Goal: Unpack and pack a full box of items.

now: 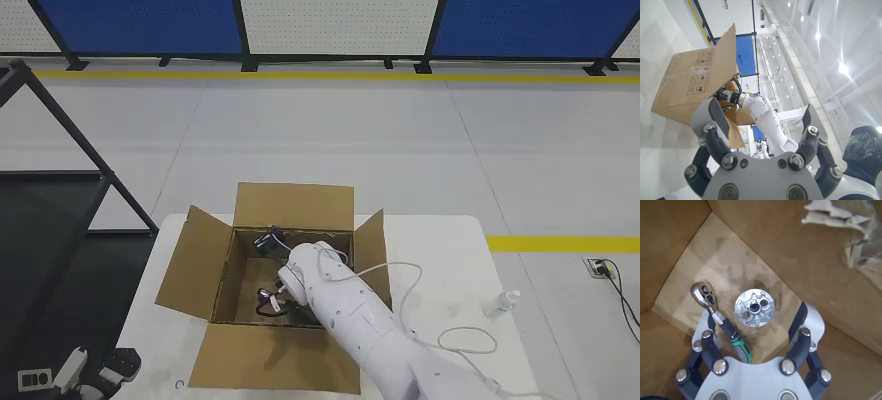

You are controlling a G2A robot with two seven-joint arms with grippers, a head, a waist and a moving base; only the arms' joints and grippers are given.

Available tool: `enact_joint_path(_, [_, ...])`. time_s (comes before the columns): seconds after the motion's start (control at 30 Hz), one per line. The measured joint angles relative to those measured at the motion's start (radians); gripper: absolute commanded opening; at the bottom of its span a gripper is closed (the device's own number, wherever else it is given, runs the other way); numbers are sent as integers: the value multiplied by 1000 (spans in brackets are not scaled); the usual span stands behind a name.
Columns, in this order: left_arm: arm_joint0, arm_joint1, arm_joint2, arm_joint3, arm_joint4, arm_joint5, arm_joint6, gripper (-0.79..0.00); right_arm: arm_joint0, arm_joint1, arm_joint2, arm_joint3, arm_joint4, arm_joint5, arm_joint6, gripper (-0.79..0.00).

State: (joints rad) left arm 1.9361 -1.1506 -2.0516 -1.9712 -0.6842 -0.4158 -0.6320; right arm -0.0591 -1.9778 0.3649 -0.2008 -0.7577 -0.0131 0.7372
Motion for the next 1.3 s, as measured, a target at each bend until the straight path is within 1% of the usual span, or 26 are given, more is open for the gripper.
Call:
enact_joint_path(0.1, [0,0,0,0,0,0,0,0,12,0,8,-6,-2,-11,-28,-37])
enact_joint_path(0.23, [0,0,0,0,0,0,0,0,27,5,17,-28,-16,-28,-67,-6])
enact_joint_path(0.4, [0,0,0,0,0,0,0,0,34,17,27,-66,-39,-19,-105,0])
enact_joint_path(0.57, [0,0,0,0,0,0,0,0,22,44,43,-132,-66,-18,-126,0])
enact_joint_path(0.7, [0,0,0,0,0,0,0,0,2,75,58,-225,-103,11,-124,0])
enact_joint_path(0.8, [0,0,0,0,0,0,0,0,-21,112,79,-324,-142,41,-112,0])
enact_joint_path(0.9, [0,0,0,0,0,0,0,0,-60,161,114,-459,-197,64,-94,0])
enact_joint_path(1.0, [0,0,0,0,0,0,0,0,-128,228,177,-640,-267,67,-75,0])
enact_joint_path(1.03, [0,0,0,0,0,0,0,0,-166,259,211,-727,-303,62,-63,0])
enact_joint_path(1.1, [0,0,0,0,0,0,0,0,-235,307,273,-869,-364,46,-34,0])
enact_joint_path(1.13, [0,0,0,0,0,0,0,0,-288,338,319,-969,-406,33,-7,0])
enact_joint_path(1.23, [-6,0,3,-3,6,9,7,0,-431,401,436,-1211,-500,-13,64,0])
enact_joint_path(1.3, [-11,-1,6,-6,14,19,10,0,-504,425,494,-1325,-532,-44,96,0])
